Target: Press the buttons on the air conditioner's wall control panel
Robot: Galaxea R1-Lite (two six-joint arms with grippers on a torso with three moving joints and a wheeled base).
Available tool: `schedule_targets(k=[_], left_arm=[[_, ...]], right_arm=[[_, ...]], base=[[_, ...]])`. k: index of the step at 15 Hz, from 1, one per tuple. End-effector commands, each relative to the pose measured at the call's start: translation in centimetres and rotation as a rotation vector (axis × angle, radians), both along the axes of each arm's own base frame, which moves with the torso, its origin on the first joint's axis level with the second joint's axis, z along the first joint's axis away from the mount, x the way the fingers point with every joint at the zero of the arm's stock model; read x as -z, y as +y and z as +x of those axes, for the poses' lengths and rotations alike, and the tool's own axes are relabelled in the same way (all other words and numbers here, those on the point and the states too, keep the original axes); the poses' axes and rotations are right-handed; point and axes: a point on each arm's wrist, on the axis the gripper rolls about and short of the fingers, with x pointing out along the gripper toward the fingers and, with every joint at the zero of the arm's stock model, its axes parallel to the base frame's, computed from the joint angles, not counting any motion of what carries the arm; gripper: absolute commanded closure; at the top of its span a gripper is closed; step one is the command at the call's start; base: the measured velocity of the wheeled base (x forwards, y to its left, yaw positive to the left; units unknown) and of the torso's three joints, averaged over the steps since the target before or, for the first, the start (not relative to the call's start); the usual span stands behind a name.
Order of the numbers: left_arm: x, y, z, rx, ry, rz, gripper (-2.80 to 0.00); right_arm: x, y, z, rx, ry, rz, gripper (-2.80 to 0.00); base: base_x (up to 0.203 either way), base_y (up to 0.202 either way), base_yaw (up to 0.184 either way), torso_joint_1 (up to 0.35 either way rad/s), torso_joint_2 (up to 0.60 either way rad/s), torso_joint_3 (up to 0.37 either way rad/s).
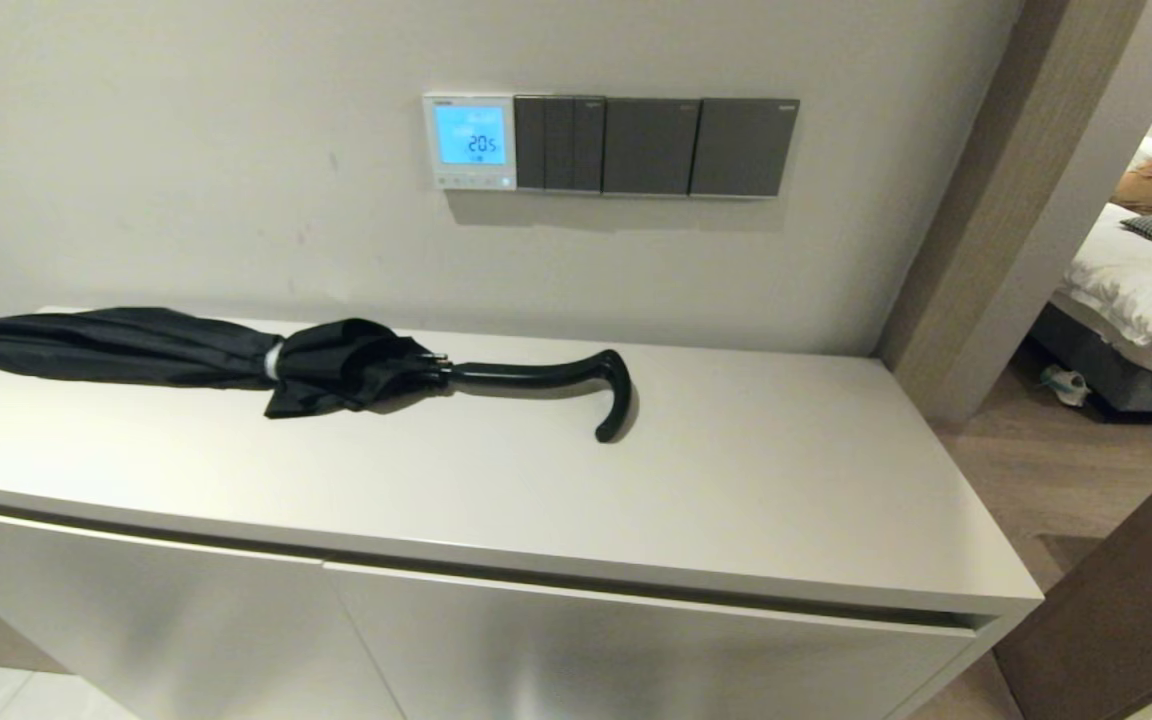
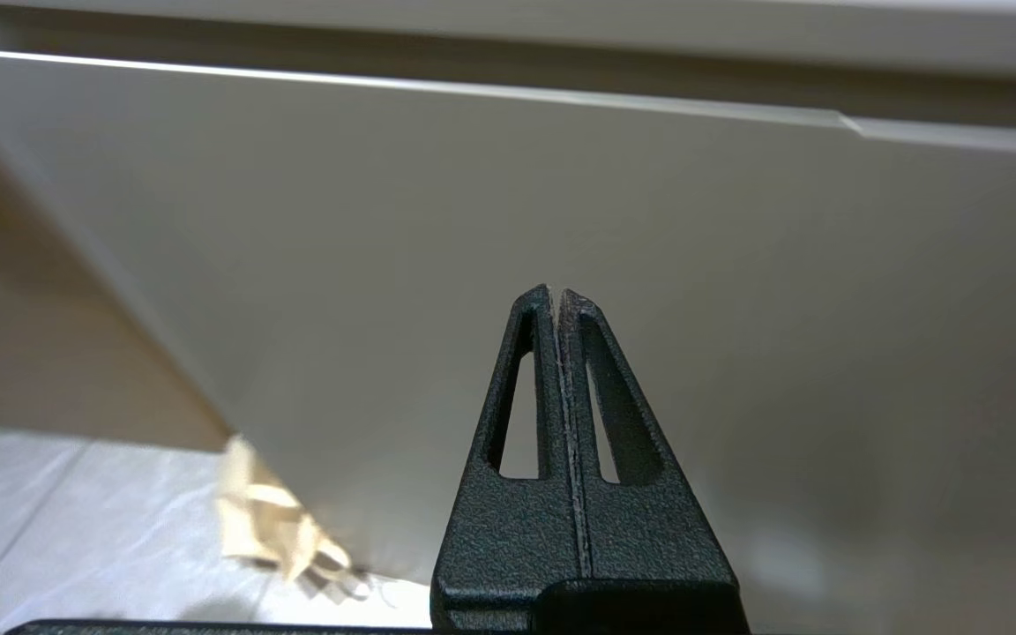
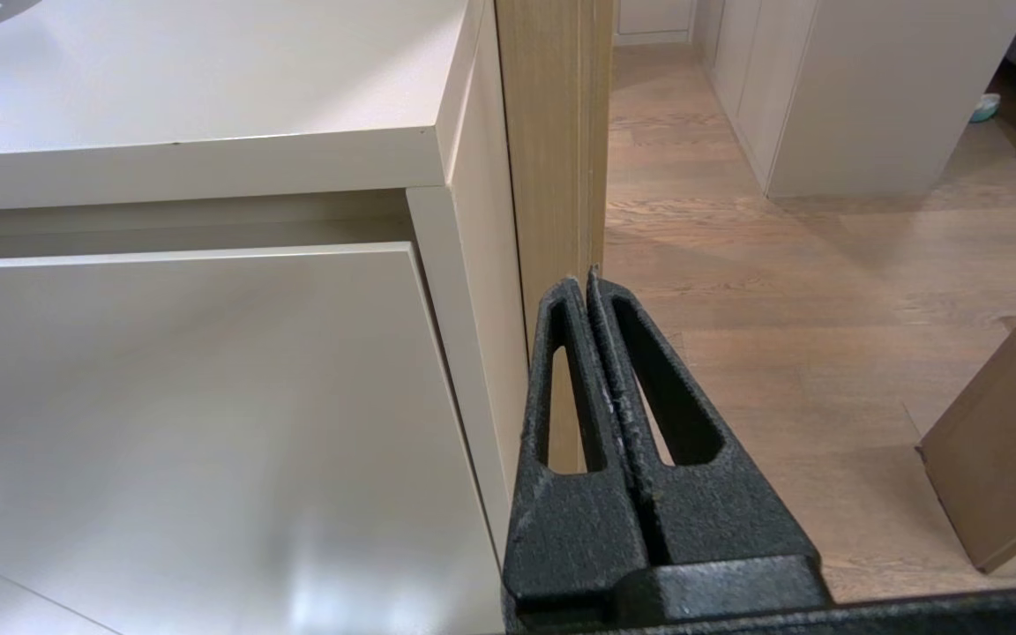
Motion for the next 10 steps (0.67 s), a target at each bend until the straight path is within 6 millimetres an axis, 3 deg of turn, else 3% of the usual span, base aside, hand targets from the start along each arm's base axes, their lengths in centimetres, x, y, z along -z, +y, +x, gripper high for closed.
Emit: schedule_targets(k=[1, 10], left_arm=[[0.33, -0.13, -0.82, 0.057, -0.039, 0.005, 0.0], [0.97, -0.22, -0.76, 0.094, -0.019, 0.004, 0.0]], right_arm=[[0.08, 0.0, 0.03, -0.001, 0.004, 0.0, 0.0], [0.08, 0.0, 0.03, 0.0, 0.004, 0.0, 0.0]], base=[[0.0, 0.0, 0.0, 0.0, 0.0, 0.0], [0.0, 0.0, 0.0, 0.0, 0.0, 0.0]])
